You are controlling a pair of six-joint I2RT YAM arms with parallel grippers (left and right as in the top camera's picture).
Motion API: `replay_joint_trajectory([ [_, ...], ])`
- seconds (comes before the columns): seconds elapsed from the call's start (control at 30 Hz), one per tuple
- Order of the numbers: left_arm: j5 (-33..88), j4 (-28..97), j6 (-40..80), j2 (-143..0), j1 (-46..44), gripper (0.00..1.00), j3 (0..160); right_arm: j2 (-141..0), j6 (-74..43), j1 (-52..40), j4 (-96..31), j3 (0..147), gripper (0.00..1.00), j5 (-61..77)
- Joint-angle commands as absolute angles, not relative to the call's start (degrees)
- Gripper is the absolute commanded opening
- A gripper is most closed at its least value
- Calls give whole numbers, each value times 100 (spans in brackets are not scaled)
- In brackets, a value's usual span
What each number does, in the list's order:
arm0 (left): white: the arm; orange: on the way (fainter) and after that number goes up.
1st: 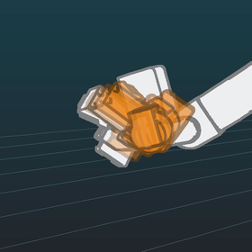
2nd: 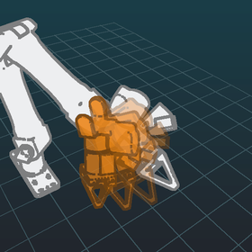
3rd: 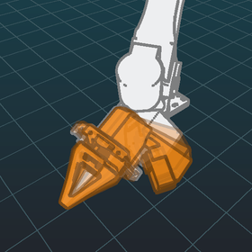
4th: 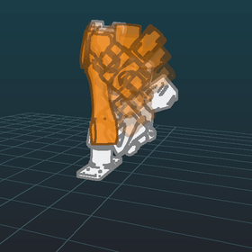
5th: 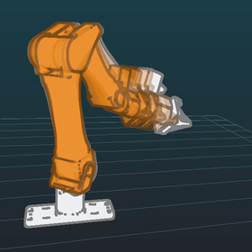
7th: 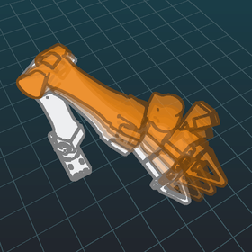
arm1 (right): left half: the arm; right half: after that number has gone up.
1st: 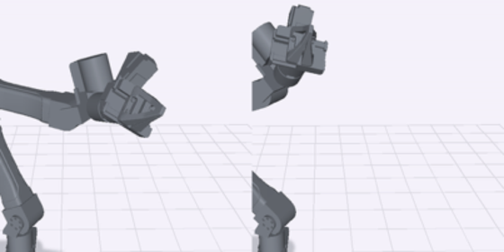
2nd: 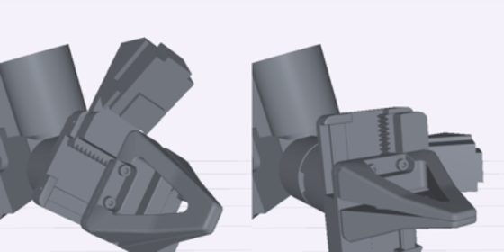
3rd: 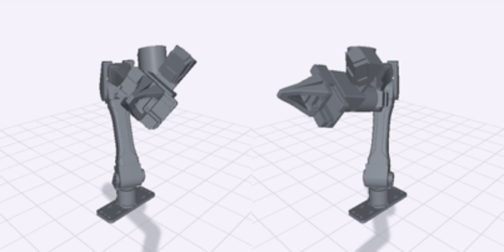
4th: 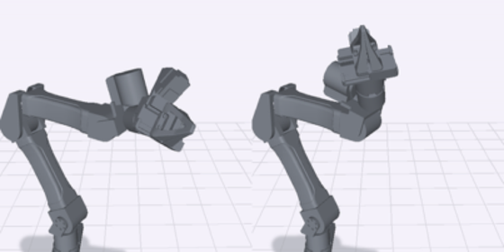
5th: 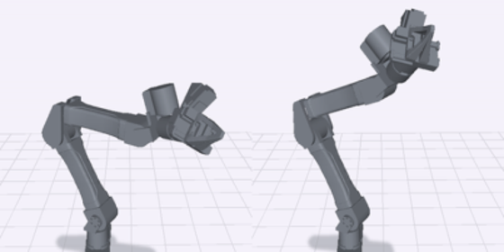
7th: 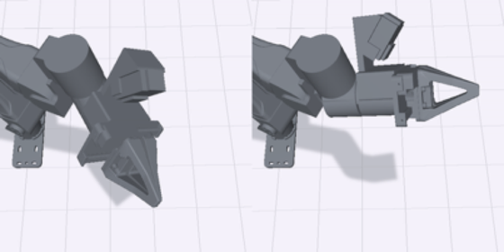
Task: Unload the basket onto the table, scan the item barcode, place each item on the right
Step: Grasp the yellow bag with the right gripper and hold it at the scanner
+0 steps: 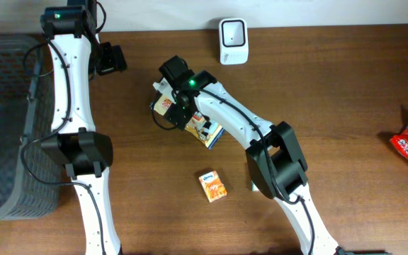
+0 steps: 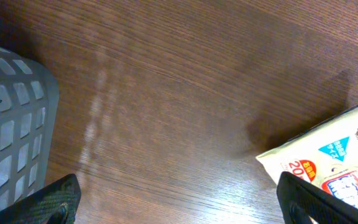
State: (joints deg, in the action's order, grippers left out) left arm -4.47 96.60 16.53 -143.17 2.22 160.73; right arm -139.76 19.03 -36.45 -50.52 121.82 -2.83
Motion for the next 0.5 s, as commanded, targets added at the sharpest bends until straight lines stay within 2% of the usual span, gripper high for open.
replay_joint_trajectory([
  [0.0, -384, 9671, 1712, -14357, 242, 99, 16009, -14129, 2060, -3409, -5004, 12204, 97, -515],
  [0.1, -384, 9657, 1712, -14357, 242, 99, 16009, -14226, 2058, -3258, -5054, 12204, 97, 580],
  [0.23, -381, 9673, 1712, -14357, 242, 99, 16009, -14661, 2060, -3201, -5122, 12204, 96, 268],
  [0.27, -381, 9673, 1712, -14357, 242, 99, 16009, -14704, 2060, -3179, -5210, 12204, 92, 272],
  [0.3, -381, 9668, 1712, -14359, 242, 99, 16009, -14709, 2058, -3179, -5260, 12204, 84, 259],
  [0.33, -384, 9653, 1712, -14357, 242, 99, 16009, -14702, 2058, -3179, -5293, 12208, 73, 235],
  [0.37, -381, 9649, 1712, -14357, 242, 99, 16009, -14691, 2051, -3179, -5339, 12226, 46, 233],
  [0.4, -384, 9653, 1712, -14357, 242, 99, 16009, -14661, 1898, -3179, -5413, 12302, 40, 233],
  [0.43, -384, 9653, 1712, -14357, 242, 99, 16009, -14608, 1900, -3179, -5426, 12335, 39, 235],
  [0.47, -381, 9653, 1712, -14357, 242, 99, 16009, -14529, 1898, -3179, -5468, 12403, 32, 233],
])
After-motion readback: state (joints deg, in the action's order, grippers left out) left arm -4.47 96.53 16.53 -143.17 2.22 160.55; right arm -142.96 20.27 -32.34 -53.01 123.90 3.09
